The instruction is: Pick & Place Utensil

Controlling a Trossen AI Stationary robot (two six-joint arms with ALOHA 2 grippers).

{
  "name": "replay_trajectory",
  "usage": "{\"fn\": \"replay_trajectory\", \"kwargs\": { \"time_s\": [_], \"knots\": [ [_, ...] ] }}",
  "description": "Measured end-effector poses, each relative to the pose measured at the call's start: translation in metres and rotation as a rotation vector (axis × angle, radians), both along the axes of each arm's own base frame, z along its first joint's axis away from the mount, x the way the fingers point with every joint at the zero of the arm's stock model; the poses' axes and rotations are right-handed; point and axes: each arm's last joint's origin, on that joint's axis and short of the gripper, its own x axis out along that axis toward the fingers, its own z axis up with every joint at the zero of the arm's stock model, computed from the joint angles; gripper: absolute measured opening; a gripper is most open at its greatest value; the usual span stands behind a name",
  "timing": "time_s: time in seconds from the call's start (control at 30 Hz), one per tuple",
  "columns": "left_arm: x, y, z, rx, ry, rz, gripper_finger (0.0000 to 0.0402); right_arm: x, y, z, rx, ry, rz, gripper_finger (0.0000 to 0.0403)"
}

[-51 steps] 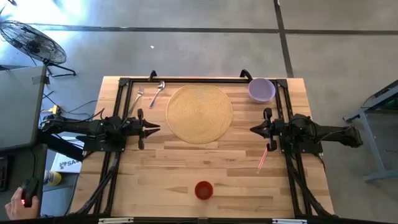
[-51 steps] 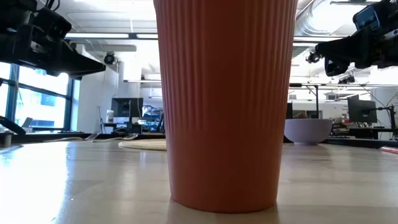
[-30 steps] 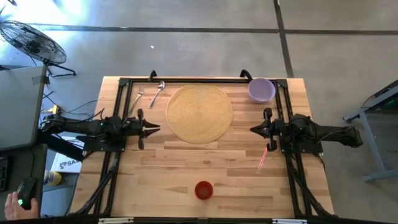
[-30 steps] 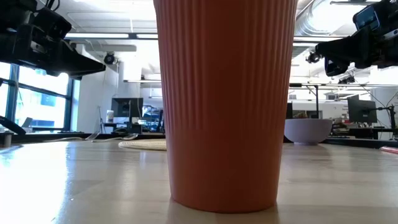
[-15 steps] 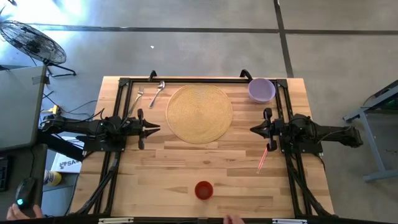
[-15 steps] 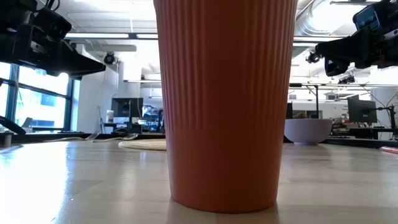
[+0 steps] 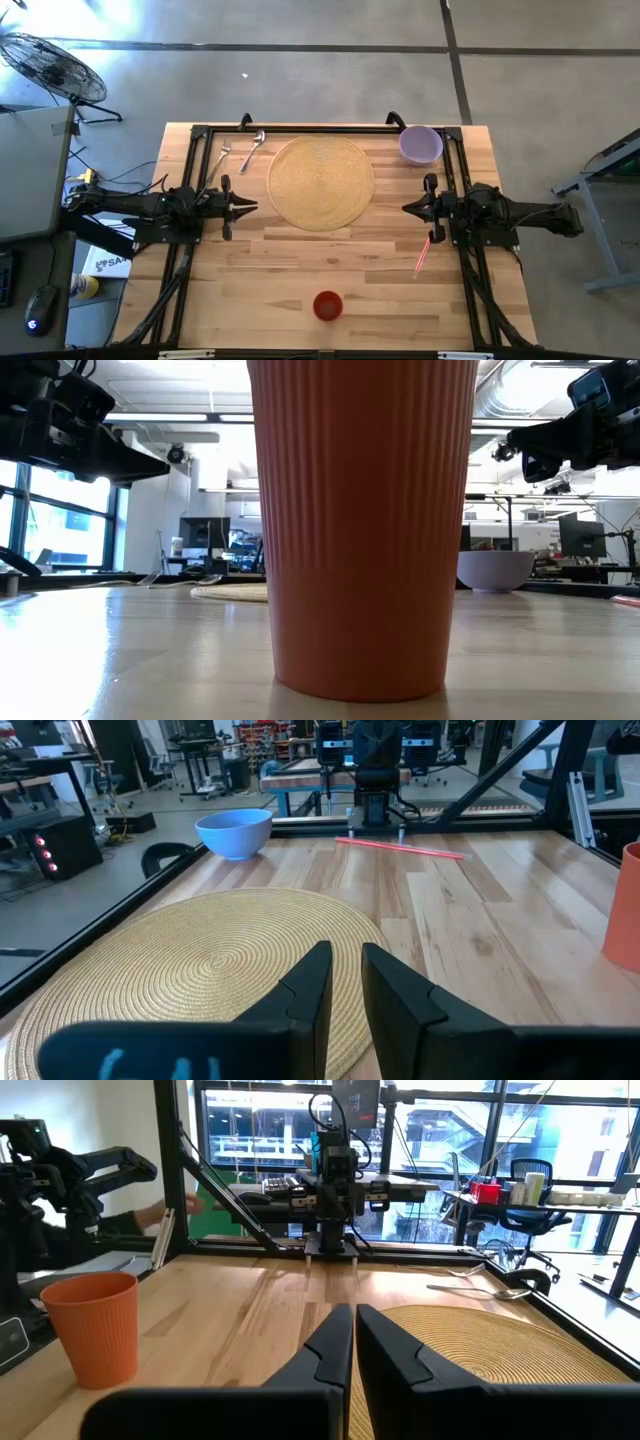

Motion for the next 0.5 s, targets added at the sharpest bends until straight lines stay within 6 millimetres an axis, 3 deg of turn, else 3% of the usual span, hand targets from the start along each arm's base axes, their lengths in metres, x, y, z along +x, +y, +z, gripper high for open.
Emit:
{"fn": "replay_trajectory", "kwargs": {
  "time_s": [0.5],
  "knots": [
    [0.0, 0.0, 0.0, 0.0, 0.0, 0.0, 0.0056, -0.0004, 0.0, 0.0048, 0.025, -0.049, 0.002, 0.0012]
  ]
}}
